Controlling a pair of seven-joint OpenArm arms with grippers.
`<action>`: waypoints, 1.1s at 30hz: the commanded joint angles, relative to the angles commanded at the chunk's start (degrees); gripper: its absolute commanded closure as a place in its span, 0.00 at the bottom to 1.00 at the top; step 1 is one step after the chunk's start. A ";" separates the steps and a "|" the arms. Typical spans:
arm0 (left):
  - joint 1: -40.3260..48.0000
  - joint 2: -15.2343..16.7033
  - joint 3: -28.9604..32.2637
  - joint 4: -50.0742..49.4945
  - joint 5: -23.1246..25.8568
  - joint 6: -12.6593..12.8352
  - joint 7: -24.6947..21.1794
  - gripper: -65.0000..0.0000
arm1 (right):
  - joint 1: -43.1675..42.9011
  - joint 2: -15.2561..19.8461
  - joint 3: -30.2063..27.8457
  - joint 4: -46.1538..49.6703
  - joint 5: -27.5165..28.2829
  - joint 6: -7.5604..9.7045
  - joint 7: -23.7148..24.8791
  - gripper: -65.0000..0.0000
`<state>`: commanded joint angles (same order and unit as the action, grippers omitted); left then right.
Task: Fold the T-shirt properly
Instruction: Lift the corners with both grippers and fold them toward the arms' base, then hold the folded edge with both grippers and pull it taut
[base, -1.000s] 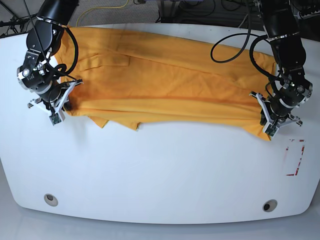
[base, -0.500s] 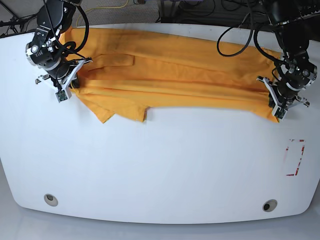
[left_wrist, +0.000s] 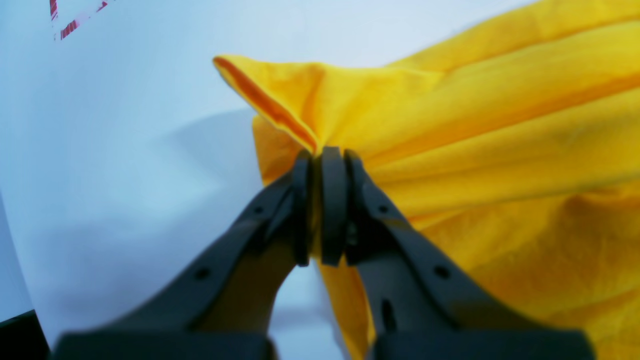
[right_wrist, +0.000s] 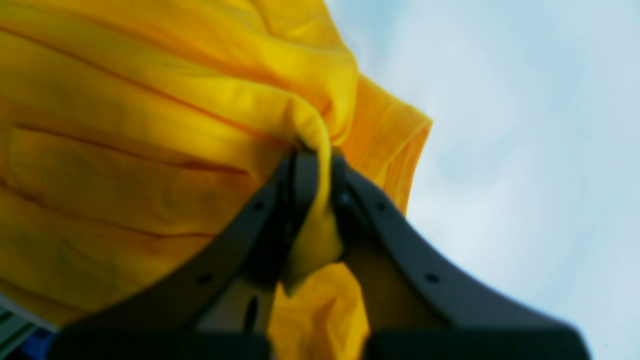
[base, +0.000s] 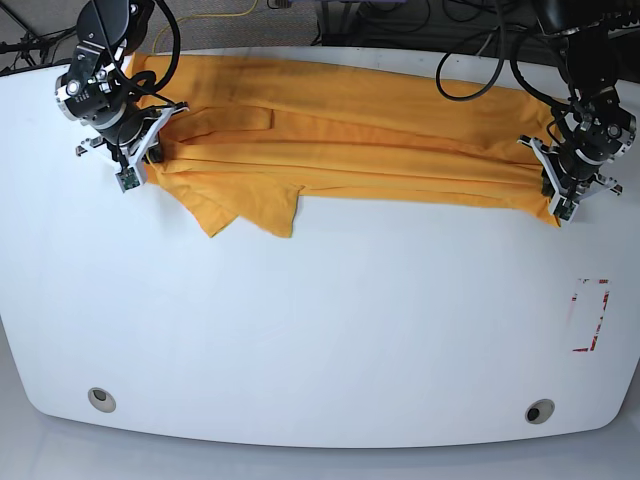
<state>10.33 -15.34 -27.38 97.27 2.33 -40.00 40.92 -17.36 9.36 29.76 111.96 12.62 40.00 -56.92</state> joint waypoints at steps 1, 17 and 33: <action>0.35 0.00 -0.35 -0.18 0.09 0.00 0.00 1.00 | -0.09 0.00 -0.09 -0.09 0.00 0.00 0.00 0.99; 4.04 0.09 -0.88 -1.23 0.00 0.00 0.00 1.00 | -0.35 -0.09 -0.44 -0.97 0.09 0.00 -0.26 0.67; 3.78 0.26 -0.70 -0.62 -0.18 0.00 0.09 0.39 | -0.70 -1.32 1.14 3.08 4.04 0.00 0.09 0.21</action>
<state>14.11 -15.08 -28.09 96.66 2.15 -40.00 41.01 -18.07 8.04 30.90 115.03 16.66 40.00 -56.84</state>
